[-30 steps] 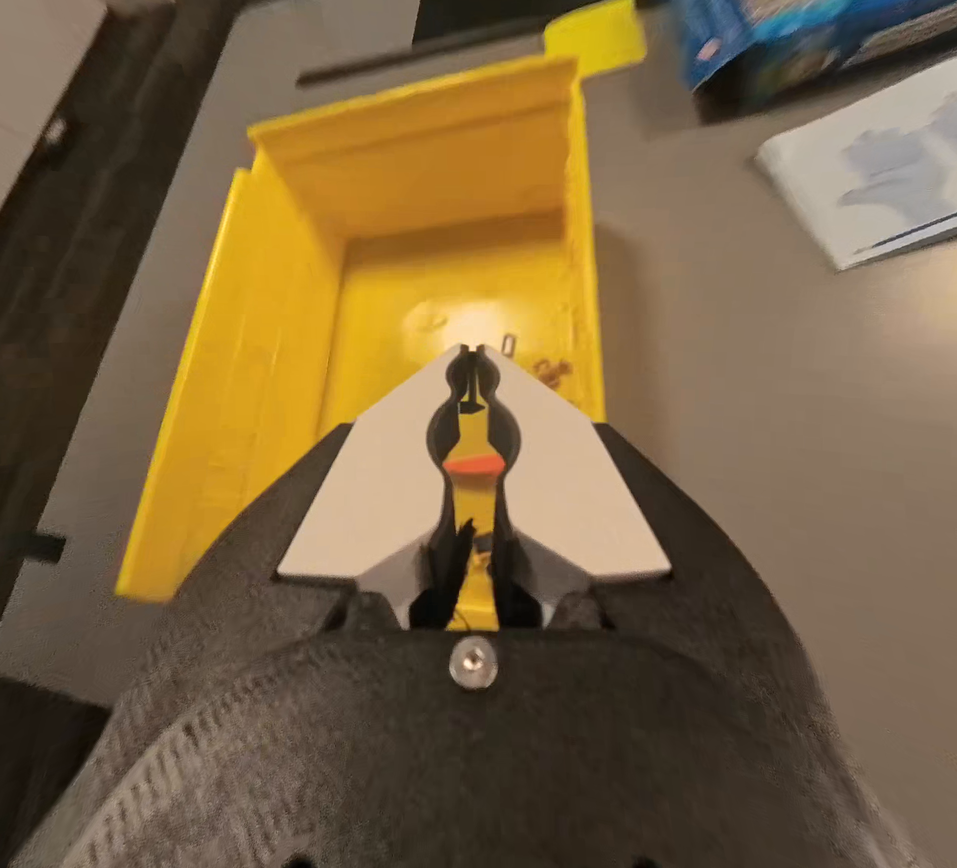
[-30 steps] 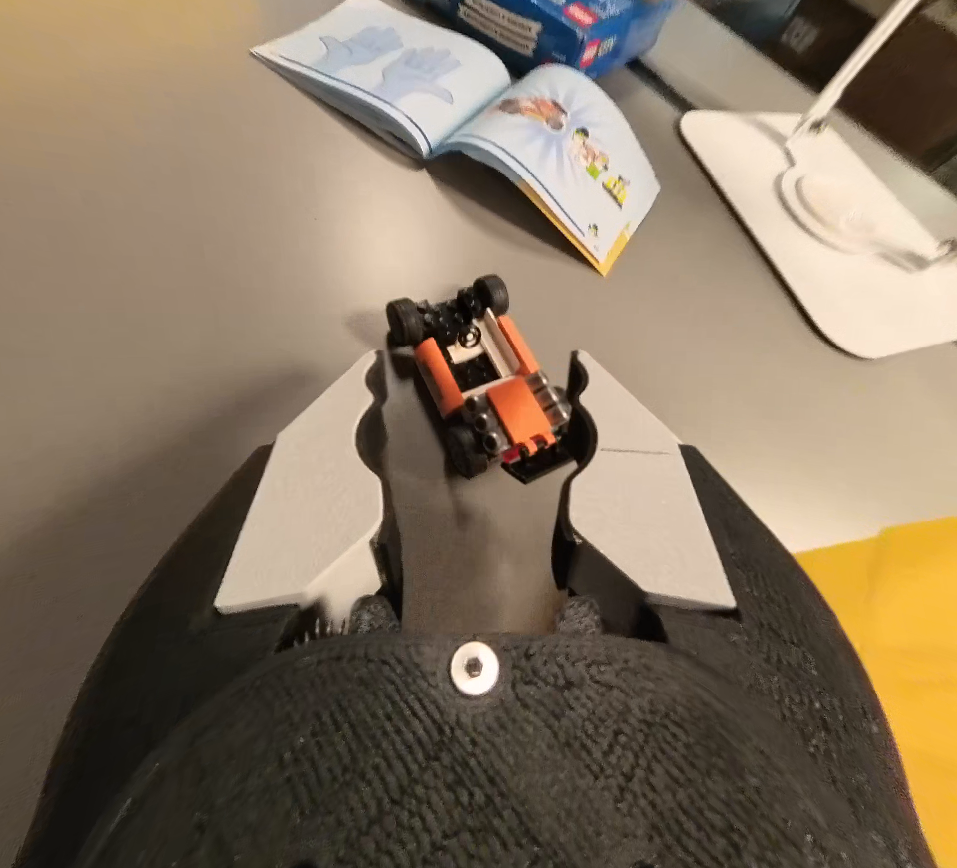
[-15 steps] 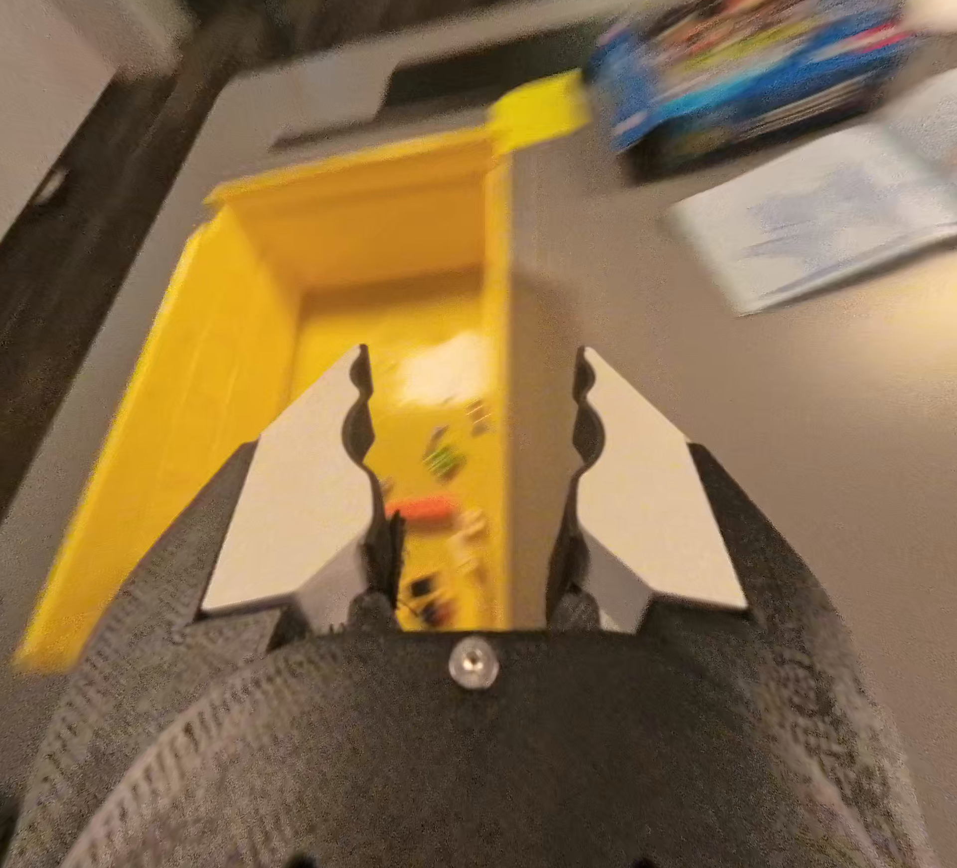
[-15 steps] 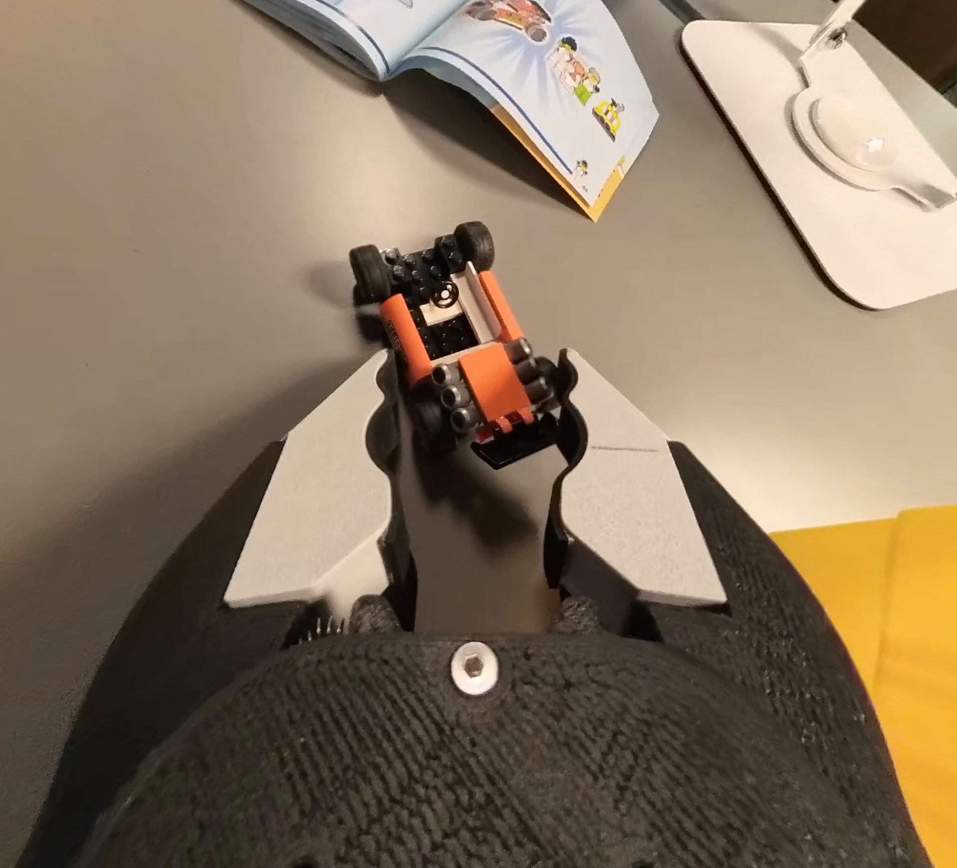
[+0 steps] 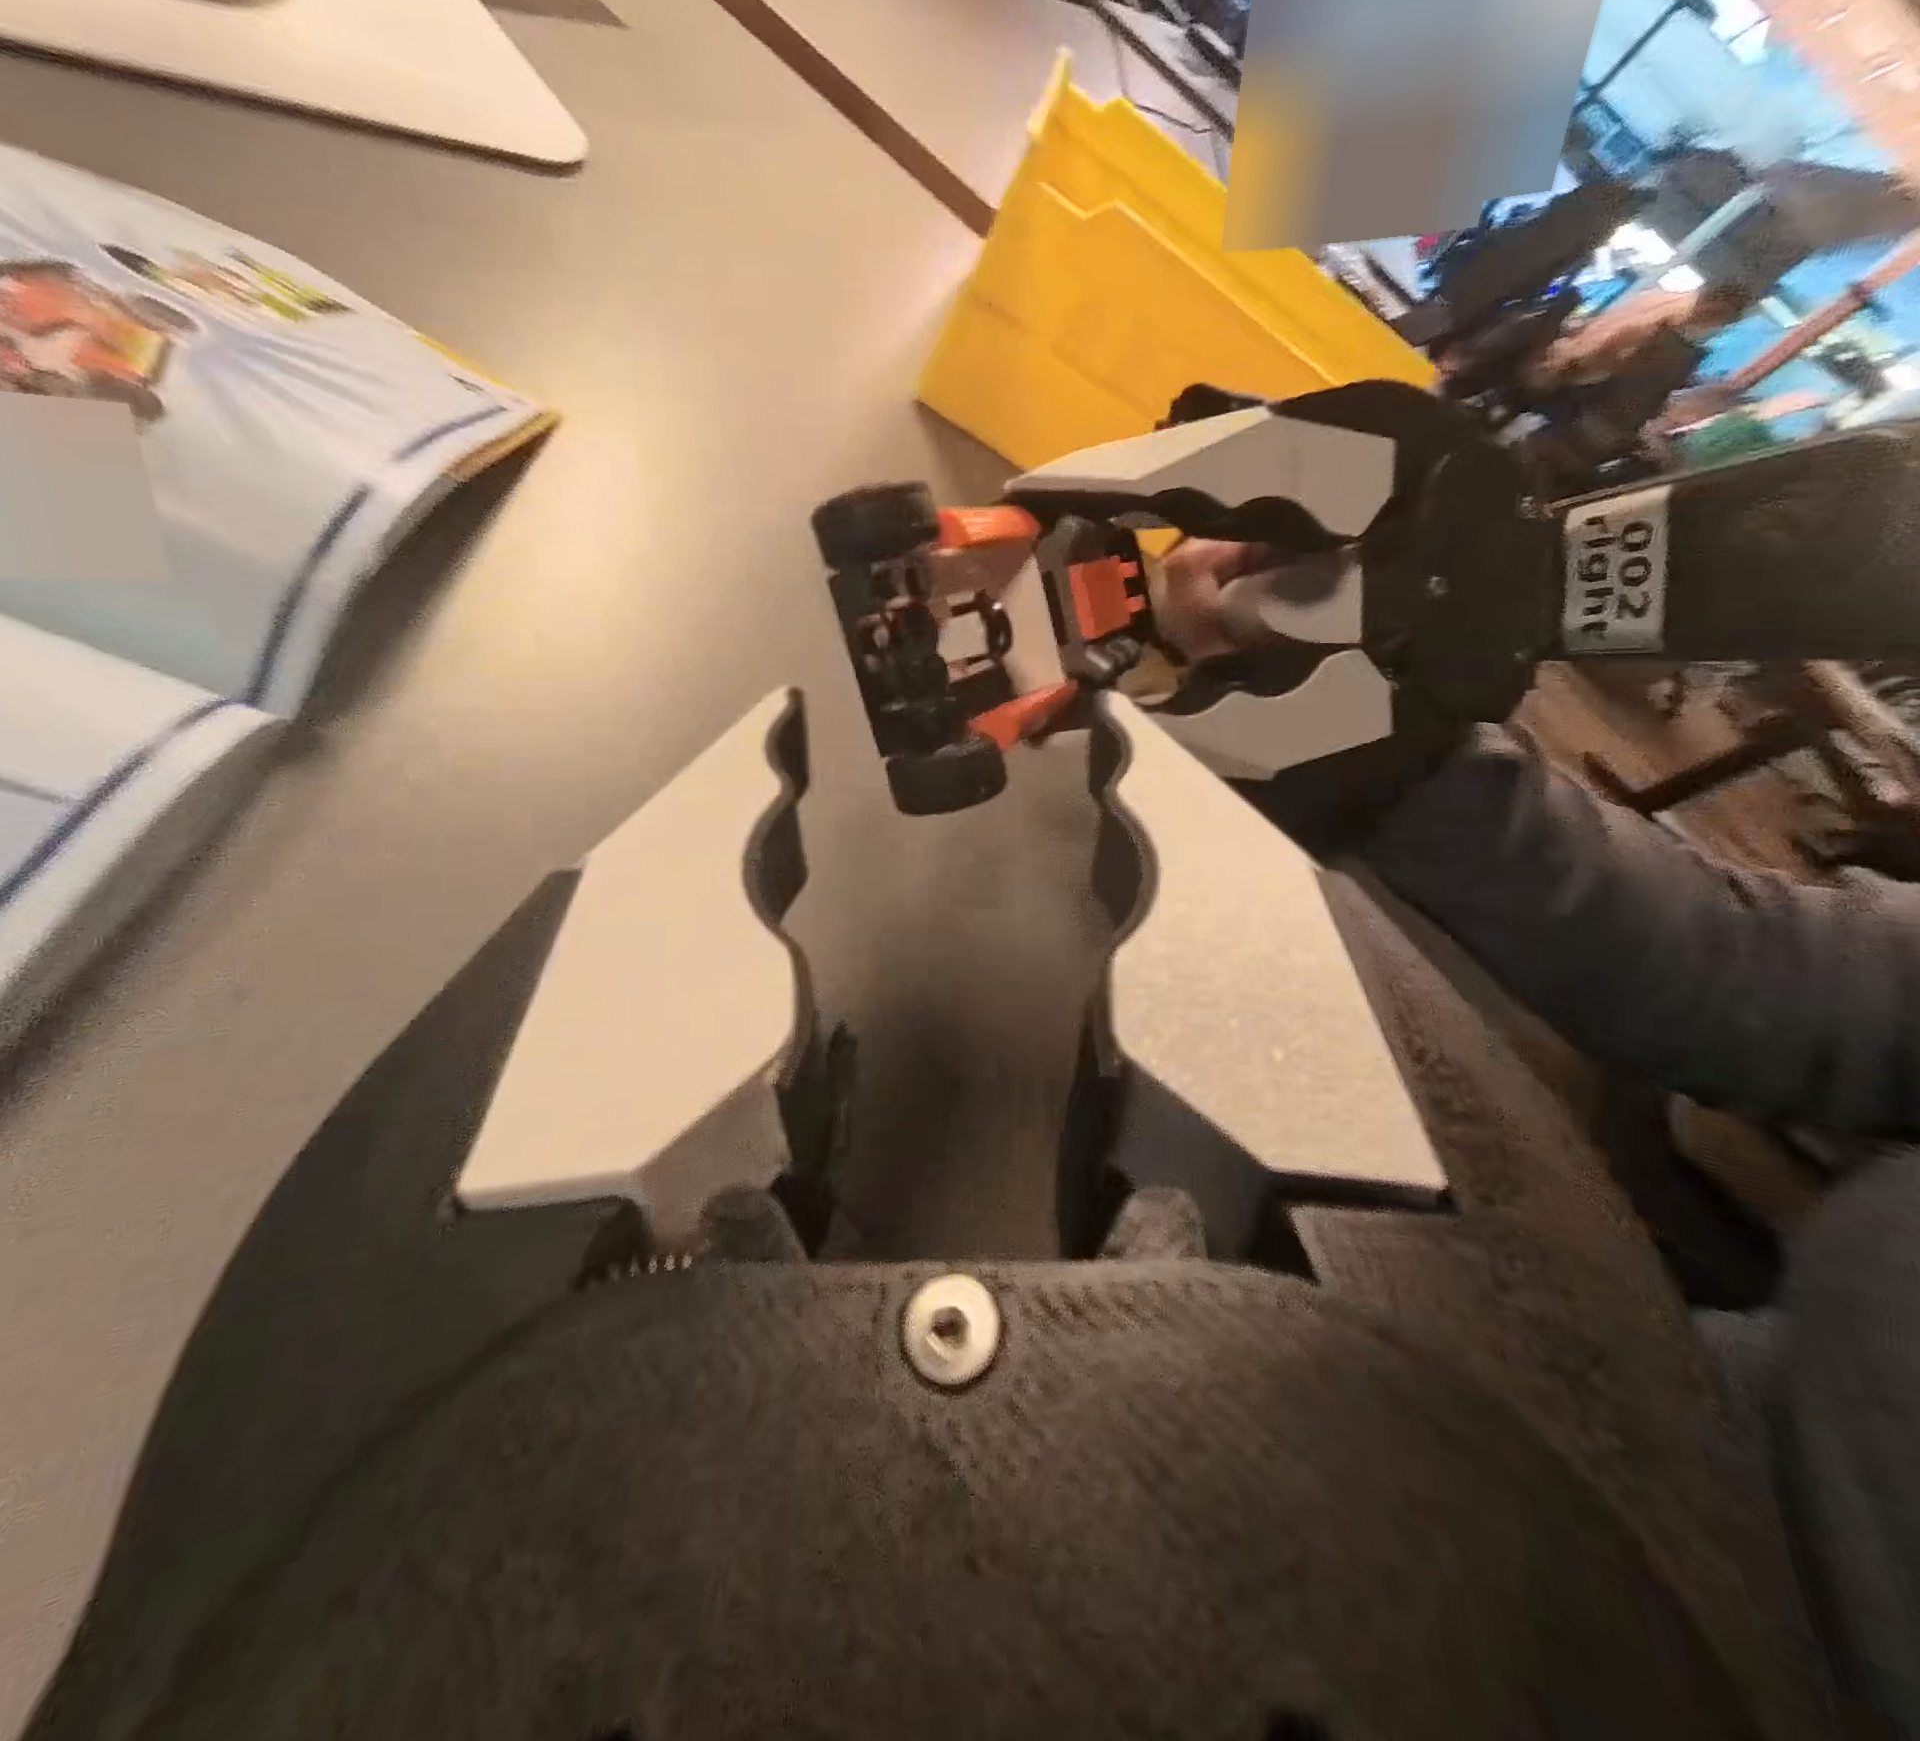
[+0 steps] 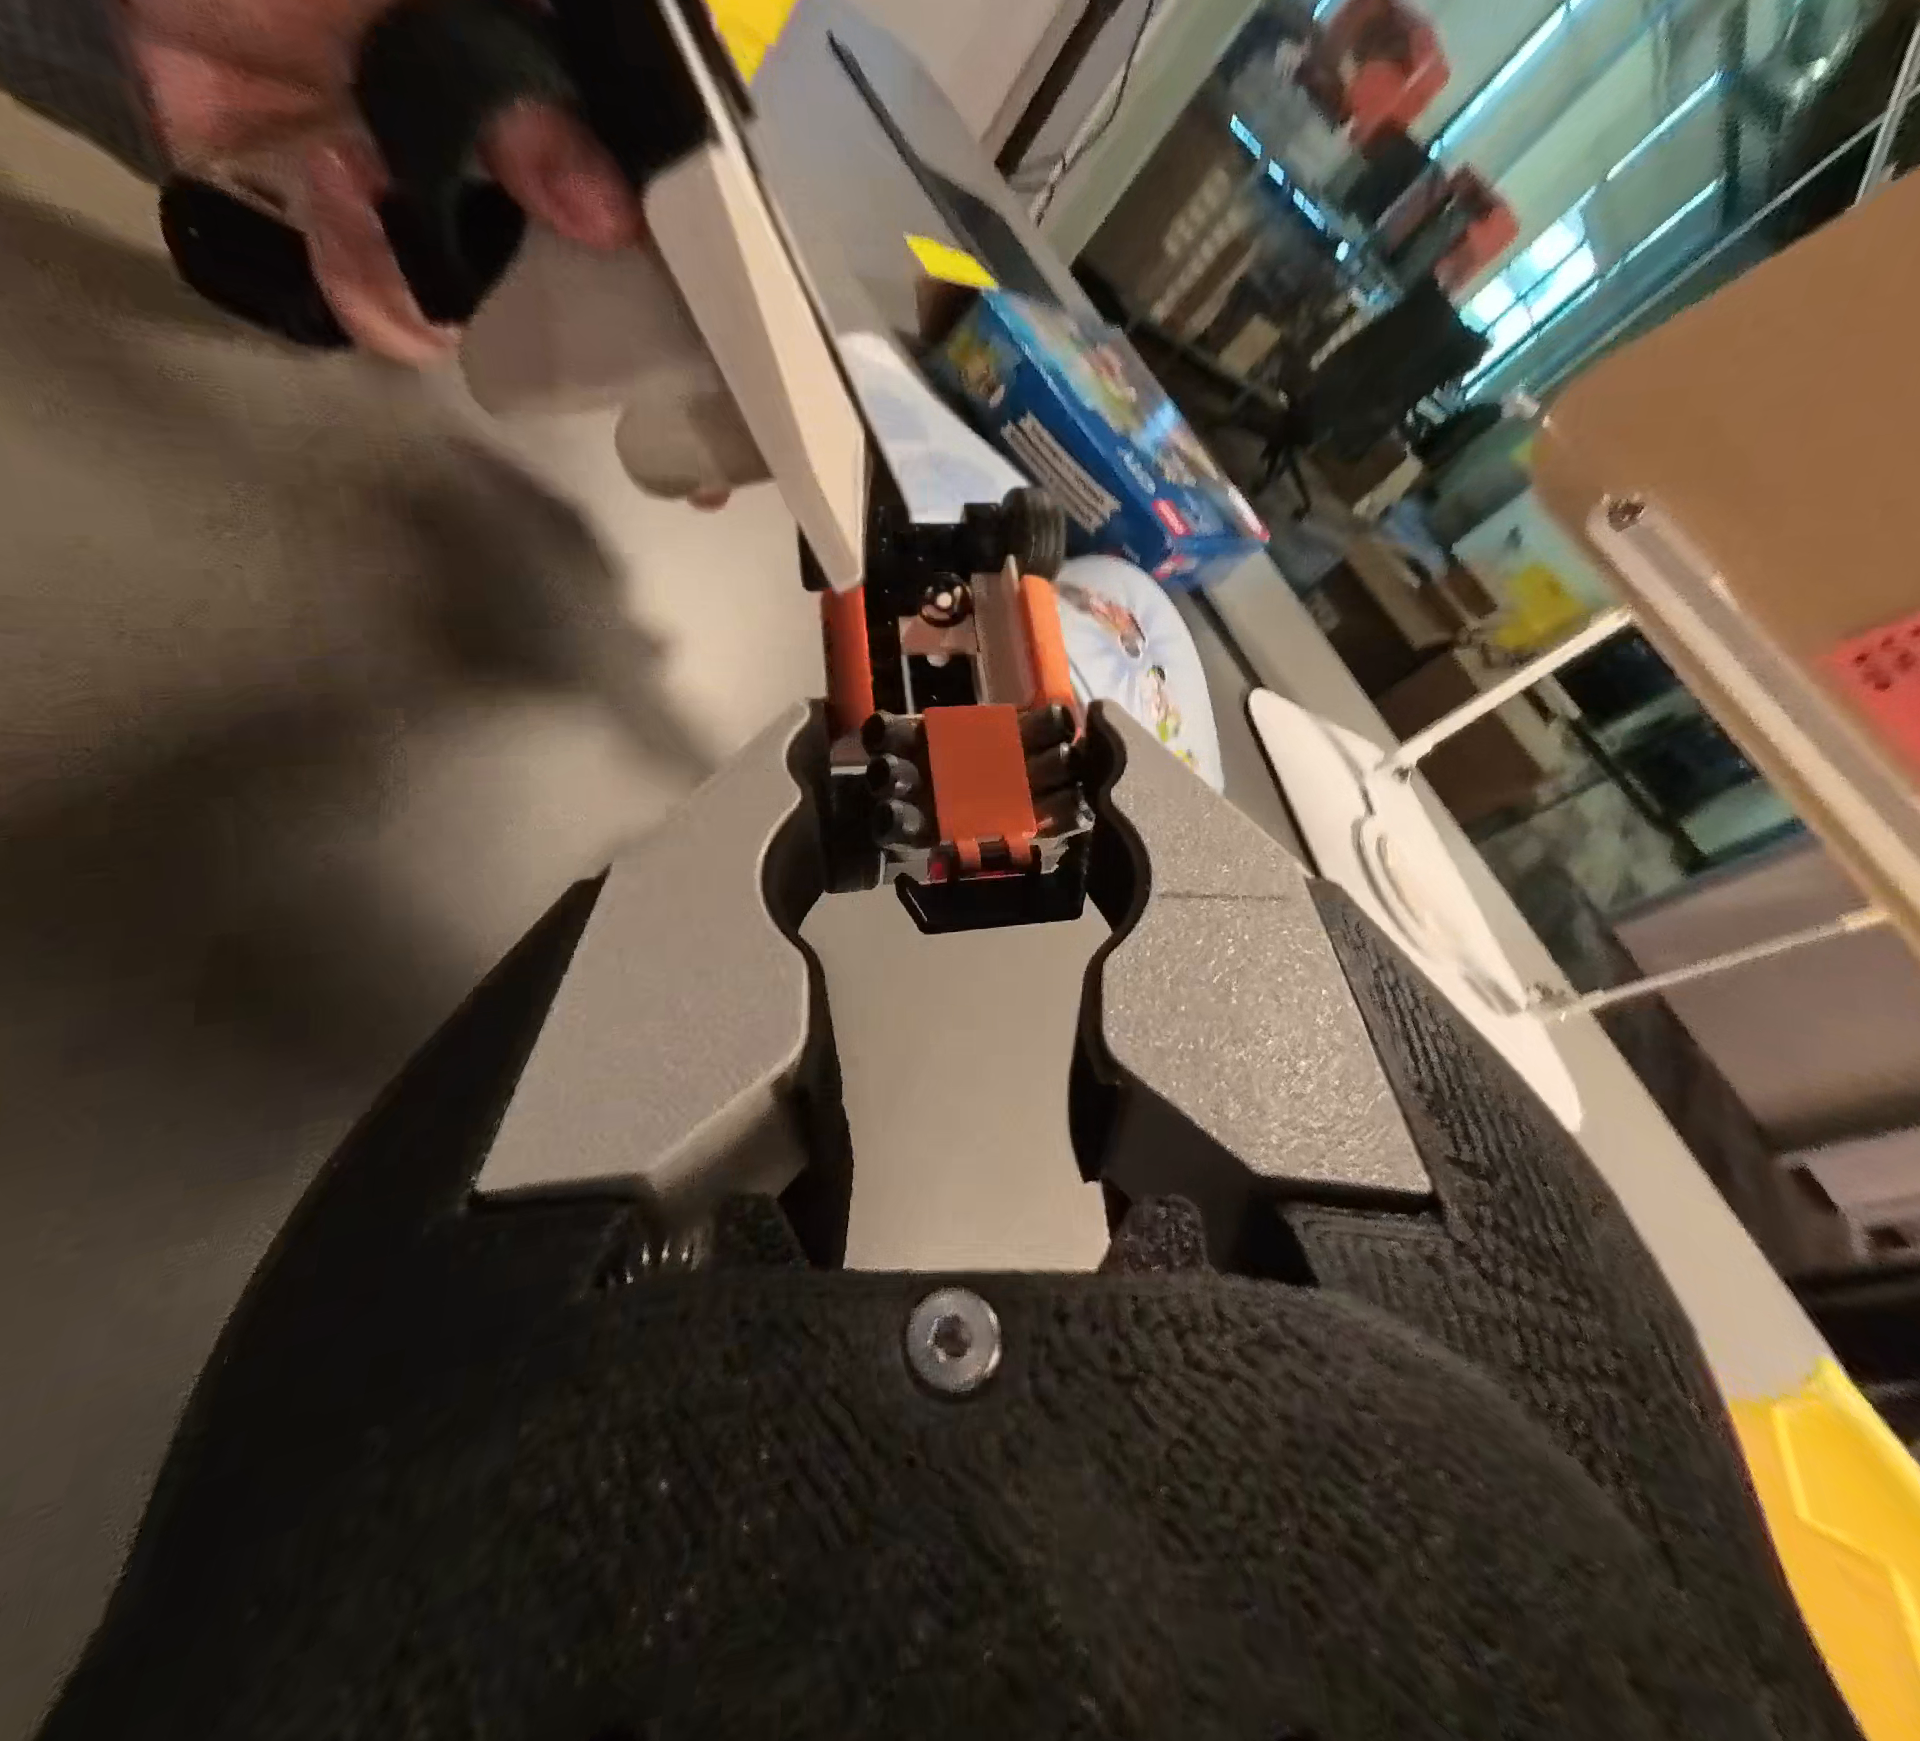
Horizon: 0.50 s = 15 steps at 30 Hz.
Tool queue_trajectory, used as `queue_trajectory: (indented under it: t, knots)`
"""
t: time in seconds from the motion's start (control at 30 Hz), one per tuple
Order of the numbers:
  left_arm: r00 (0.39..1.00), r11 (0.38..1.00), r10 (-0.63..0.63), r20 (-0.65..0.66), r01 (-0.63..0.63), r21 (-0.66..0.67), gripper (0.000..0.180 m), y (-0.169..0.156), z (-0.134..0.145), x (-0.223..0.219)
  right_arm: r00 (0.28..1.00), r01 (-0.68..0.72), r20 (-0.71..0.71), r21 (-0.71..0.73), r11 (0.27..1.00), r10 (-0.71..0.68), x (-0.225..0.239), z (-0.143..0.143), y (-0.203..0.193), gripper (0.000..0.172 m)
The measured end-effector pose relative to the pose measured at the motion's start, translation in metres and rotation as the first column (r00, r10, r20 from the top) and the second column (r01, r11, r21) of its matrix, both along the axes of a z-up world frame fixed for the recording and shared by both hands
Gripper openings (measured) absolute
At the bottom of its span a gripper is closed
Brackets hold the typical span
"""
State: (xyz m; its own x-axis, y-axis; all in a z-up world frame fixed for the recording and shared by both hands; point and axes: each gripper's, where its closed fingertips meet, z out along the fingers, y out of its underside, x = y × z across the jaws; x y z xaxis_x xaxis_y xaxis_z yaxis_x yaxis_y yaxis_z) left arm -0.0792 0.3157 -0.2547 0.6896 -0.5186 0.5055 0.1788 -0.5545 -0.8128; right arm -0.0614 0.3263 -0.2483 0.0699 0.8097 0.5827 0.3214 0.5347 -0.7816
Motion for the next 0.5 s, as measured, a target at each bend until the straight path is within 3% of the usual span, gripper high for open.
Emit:
queue_trajectory:
  t: [0.07, 0.2, 0.27, 0.37, 0.5]
  knots:
    - [0.998, 1.000, -0.006, 0.062, 0.005, 0.020, 0.030, -0.005, 0.001, 0.001, 1.000, -0.015, -0.027, 0.014, 1.000, 0.016, -0.001, 0.006, -0.005, 0.046]
    - [0.969, 1.000, 0.011, 0.246, -0.009, -0.006, 0.021, -0.010, 0.010, -0.002, 0.999, -0.012, -0.046, 0.021, 1.000, 0.013, -0.005, 0.006, -0.005, 0.046]
    - [0.967, 1.000, -0.001, 0.253, 0.005, -0.014, 0.021, -0.009, 0.009, -0.003, 0.999, 0.009, -0.041, 0.010, 1.000, -0.009, -0.007, 0.003, -0.002, 0.049]
    - [0.975, 0.999, -0.015, 0.222, 0.026, -0.046, 0.021, -0.009, 0.000, 0.002, 0.998, 0.069, -0.002, 0.040, 0.997, -0.069, -0.010, -0.002, 0.005, 0.074]
    - [0.978, 0.998, -0.064, 0.200, 0.066, -0.002, 0.021, -0.014, 0.006, 0.018, 0.993, 0.083, 0.079, 0.071, 0.994, -0.089, -0.014, -0.015, 0.004, 0.075]
